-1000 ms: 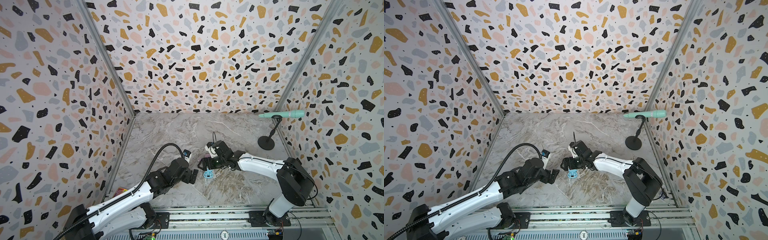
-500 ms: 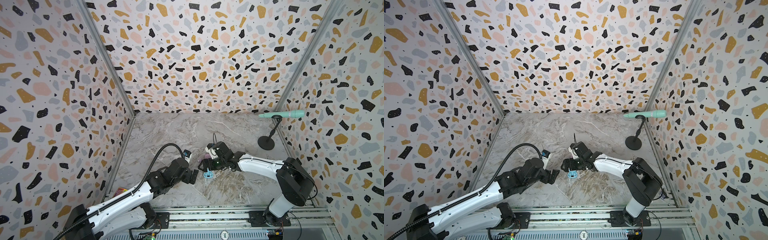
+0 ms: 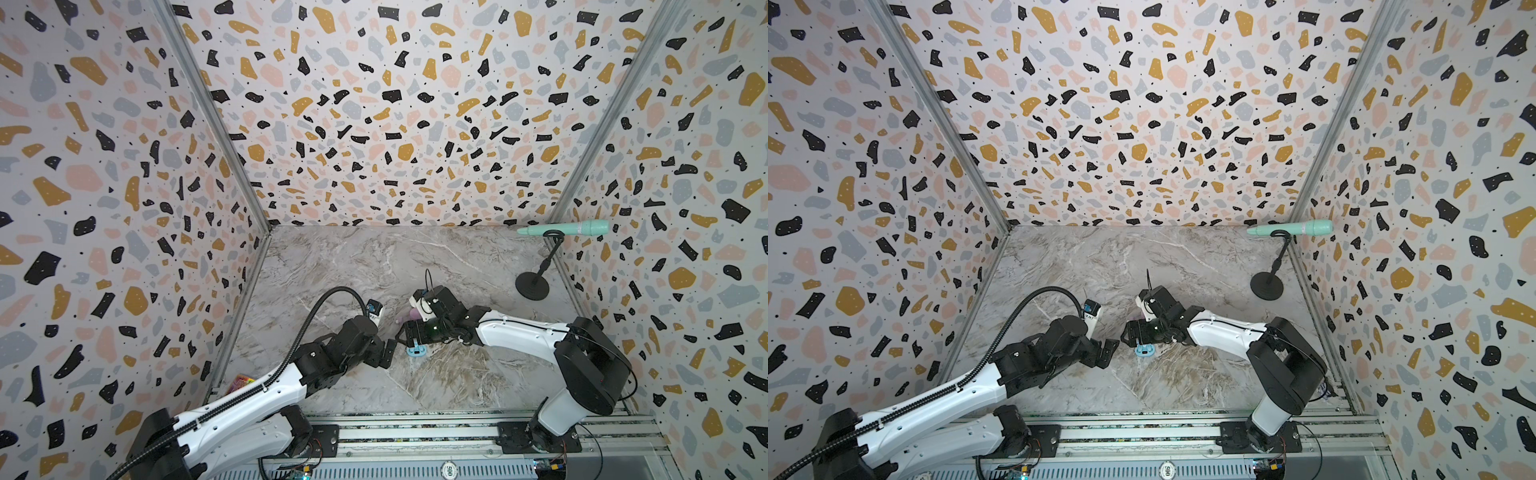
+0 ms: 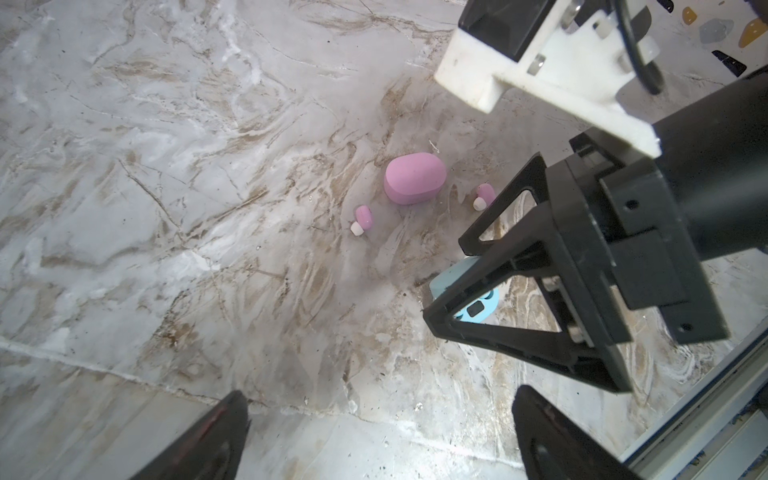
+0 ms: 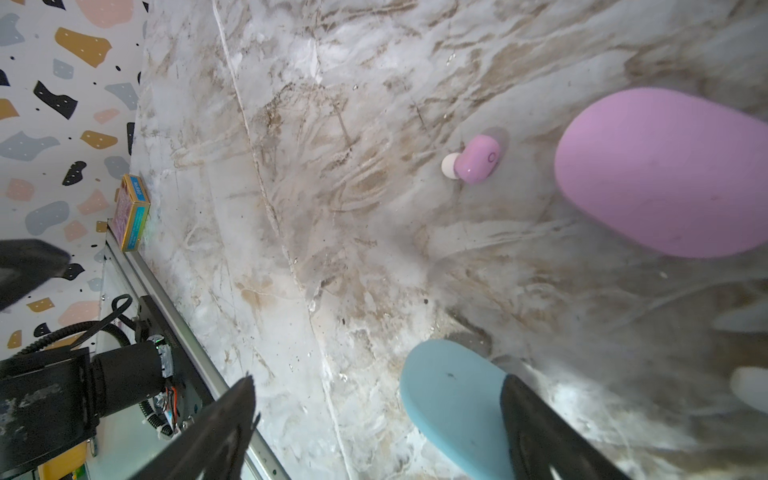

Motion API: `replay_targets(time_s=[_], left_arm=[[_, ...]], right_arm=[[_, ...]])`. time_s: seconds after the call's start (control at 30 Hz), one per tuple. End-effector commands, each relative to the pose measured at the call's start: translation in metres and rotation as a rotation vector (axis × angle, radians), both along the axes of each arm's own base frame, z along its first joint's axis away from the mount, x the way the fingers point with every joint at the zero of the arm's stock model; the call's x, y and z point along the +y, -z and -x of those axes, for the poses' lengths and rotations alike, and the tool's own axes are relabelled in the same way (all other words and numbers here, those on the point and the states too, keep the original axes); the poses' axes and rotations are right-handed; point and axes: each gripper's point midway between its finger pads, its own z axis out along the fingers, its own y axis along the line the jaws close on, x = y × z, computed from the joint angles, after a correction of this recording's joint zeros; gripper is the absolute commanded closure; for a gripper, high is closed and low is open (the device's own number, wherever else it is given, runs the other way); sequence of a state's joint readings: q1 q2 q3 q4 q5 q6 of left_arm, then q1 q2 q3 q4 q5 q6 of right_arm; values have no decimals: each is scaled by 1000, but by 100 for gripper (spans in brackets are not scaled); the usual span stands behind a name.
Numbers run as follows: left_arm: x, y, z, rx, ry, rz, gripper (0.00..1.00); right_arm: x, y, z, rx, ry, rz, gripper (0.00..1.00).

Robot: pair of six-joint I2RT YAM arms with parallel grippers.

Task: Insert the wireless bluetooth earbuds into the charging case
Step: 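Press the light-blue case lid down shut with the right gripper, then move the open right gripper over the pink earbud case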

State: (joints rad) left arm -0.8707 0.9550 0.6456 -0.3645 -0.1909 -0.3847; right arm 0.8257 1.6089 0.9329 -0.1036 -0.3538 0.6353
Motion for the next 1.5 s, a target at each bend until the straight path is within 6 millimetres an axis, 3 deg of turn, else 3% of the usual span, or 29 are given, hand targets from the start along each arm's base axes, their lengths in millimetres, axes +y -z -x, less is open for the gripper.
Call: replay_targets(time_s=[0.0,0.47,0.67,0.8,1.0,1.13,1.3,1.47], left_arm=[[-2,1,0,-8,13,10,0],[-2,2,0,-6,14,7,0],[1,-5,-3,-28,-2,8,0],[7,-12,-6,-62,-30,0,0],[28,-29,-18,-167,-125,-30,0],[31,-48,-24,-239,-146,-4,0],[28,-82,-36,-378,-156,34,0],[23,-87,-46,-477,-136,10,0]], right_arm=[[0,-16,4,-21,1,-33,8],[-5,-18,16,-23,5,-38,8],[-18,-45,8,-92,74,-26,6],[-39,-64,-4,-136,172,22,2],[-71,-86,-24,-174,321,112,1],[-84,-102,-35,-163,393,174,1],[-82,-122,-49,-159,424,222,1],[-77,-117,-60,-139,460,240,1]])
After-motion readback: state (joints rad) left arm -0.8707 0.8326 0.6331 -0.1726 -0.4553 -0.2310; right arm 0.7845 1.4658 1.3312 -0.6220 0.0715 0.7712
